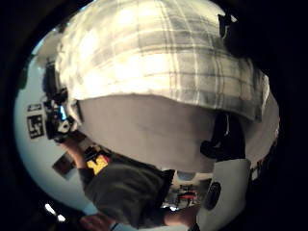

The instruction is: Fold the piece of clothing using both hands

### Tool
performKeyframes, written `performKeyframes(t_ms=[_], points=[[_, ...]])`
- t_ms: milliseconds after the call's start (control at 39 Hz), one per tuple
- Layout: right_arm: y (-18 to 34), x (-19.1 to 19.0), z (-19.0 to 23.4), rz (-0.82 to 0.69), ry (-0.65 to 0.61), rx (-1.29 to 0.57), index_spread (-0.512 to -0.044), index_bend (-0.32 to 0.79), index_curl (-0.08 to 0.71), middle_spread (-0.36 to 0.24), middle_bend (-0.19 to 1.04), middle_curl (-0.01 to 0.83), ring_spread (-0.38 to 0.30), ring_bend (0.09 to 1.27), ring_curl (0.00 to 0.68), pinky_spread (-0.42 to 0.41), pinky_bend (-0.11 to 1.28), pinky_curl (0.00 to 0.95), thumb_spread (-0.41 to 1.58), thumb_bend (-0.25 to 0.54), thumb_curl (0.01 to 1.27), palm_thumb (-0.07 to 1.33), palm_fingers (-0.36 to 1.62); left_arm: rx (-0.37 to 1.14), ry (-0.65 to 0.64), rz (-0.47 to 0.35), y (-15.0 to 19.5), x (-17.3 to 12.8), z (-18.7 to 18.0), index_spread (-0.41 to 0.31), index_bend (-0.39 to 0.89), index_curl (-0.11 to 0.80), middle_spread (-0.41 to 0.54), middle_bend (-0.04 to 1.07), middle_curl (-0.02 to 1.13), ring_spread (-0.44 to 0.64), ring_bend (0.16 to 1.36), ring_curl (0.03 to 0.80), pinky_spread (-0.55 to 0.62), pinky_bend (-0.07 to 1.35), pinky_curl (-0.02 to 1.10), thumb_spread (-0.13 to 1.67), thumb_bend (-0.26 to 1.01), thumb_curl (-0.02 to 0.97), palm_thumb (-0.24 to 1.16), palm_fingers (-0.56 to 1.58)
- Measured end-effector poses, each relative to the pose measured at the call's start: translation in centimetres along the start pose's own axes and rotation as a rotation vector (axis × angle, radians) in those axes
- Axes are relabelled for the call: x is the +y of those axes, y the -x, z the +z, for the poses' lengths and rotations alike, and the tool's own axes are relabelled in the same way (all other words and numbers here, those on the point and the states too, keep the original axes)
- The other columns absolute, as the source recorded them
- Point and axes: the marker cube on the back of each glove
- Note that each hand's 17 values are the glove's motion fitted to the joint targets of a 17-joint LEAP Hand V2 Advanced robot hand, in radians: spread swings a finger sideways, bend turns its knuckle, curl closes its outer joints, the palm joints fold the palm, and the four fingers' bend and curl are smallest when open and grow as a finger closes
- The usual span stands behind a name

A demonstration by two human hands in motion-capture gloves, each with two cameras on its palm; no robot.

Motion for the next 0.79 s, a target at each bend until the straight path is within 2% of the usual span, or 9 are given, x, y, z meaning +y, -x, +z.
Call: performKeyframes(t_ms=[77,102,154,256,307,359,461,666,794], points=[[0.1,-0.2,0.0,0.005,-0.047,-0.011,-0.3,0.15,0.275,-0.071,0.22,0.383,-0.087,0.42,0.343,0.129,0.34,0.332,1.05,0.233,0.36,0.92,0.72,-0.013,-0.048,-0.012,0.2,-0.9,0.2,-0.035,0.05,0.18,0.013,0.19,0.26,-0.06,0.73,0.335,-0.12,0.75,0.4,0.95,0.01,0.258,0.2,0.54],[0.1,-0.3,-0.1,0.01,-0.072,-0.015,-0.298,0.15,0.279,-0.079,0.23,0.388,-0.099,0.42,0.348,0.113,0.33,0.332,1.04,0.234,0.37,0.94,0.75,-0.024,-0.069,-0.019,0.2,-1.1,0.2,-0.06,0.11,0.197,-0.015,0.22,0.28,-0.08,0.71,0.339,-0.14,0.75,0.41,0.98,0.03,0.263,0.24,0.64],[0.3,-0.2,-0.2,0.011,-0.121,-0.019,-0.297,0.15,0.281,-0.086,0.22,0.389,-0.107,0.41,0.343,0.112,0.33,0.33,1.02,0.222,0.38,0.95,0.75,-0.065,-0.126,-0.042,0.4,-1.5,0.2,-0.07,0.08,0.192,-0.034,0.2,0.28,-0.11,0.7,0.34,-0.17,0.75,0.41,1.0,0.02,0.262,0.24,0.62],[1.0,0.4,-0.7,0.012,-0.265,0.025,-0.291,0.15,0.293,-0.109,0.22,0.4,-0.153,0.45,0.361,0.031,0.34,0.336,0.95,0.21,0.41,1.0,0.89,-0.187,-0.273,-0.106,1.0,-2.9,0.2,-0.134,0.16,0.228,-0.122,0.3,0.33,-0.2,0.66,0.344,-0.24,0.72,0.42,1.11,0.11,0.286,0.41,0.88],[0.9,-0.1,-0.7,0.019,-0.321,0.074,-0.278,0.15,0.296,-0.121,0.2,0.399,-0.172,0.46,0.363,-0.045,0.39,0.341,0.91,0.186,0.42,1.01,1.03,-0.194,-0.278,-0.103,1.0,-2.7,0.0,-0.167,0.18,0.247,-0.161,0.33,0.35,-0.24,0.63,0.34,-0.28,0.7,0.41,1.15,0.14,0.296,0.48,1.04],[0.8,-0.2,-0.7,0.016,-0.329,0.111,-0.266,0.15,0.306,-0.13,0.19,0.405,-0.183,0.48,0.377,-0.144,0.45,0.362,0.86,0.157,0.43,1.0,1.18,-0.174,-0.245,-0.084,0.9,-1.9,-0.5,-0.199,0.21,0.272,-0.198,0.36,0.37,-0.28,0.6,0.343,-0.3,0.71,0.42,1.17,0.17,0.307,0.54,1.16],[0.9,1.1,-1.5,-0.025,-0.265,0.098,-0.259,0.14,0.326,-0.155,0.22,0.429,-0.208,0.52,0.411,-0.222,0.49,0.392,0.87,0.162,0.45,1.05,1.26,-0.137,-0.19,-0.038,0.9,0.3,-2.0,-0.232,0.21,0.308,-0.238,0.4,0.42,-0.31,0.58,0.367,-0.34,0.7,0.44,1.21,0.18,0.315,0.59,1.18],[1.1,7.1,-6.8,-0.092,-0.163,0.094,-0.253,0.15,0.344,-0.181,0.29,0.467,-0.231,0.55,0.437,-0.276,0.52,0.412,0.93,0.168,0.46,1.12,1.26,-0.11,-0.111,0.067,1.2,6.6,-8.4,-0.263,0.18,0.353,-0.284,0.42,0.46,-0.35,0.58,0.394,-0.37,0.65,0.45,1.25,0.17,0.325,0.65,1.22],[0.6,10.1,-13.2,-0.058,-0.158,0.115,-0.25,0.15,0.354,-0.187,0.31,0.482,-0.238,0.56,0.445,-0.289,0.53,0.416,0.96,0.161,0.47,1.14,1.26,-0.133,-0.135,0.044,1.9,9.6,-15.8,-0.267,0.18,0.373,-0.295,0.43,0.49,-0.36,0.6,0.413,-0.37,0.62,0.45,1.25,0.16,0.349,0.67,1.22]])
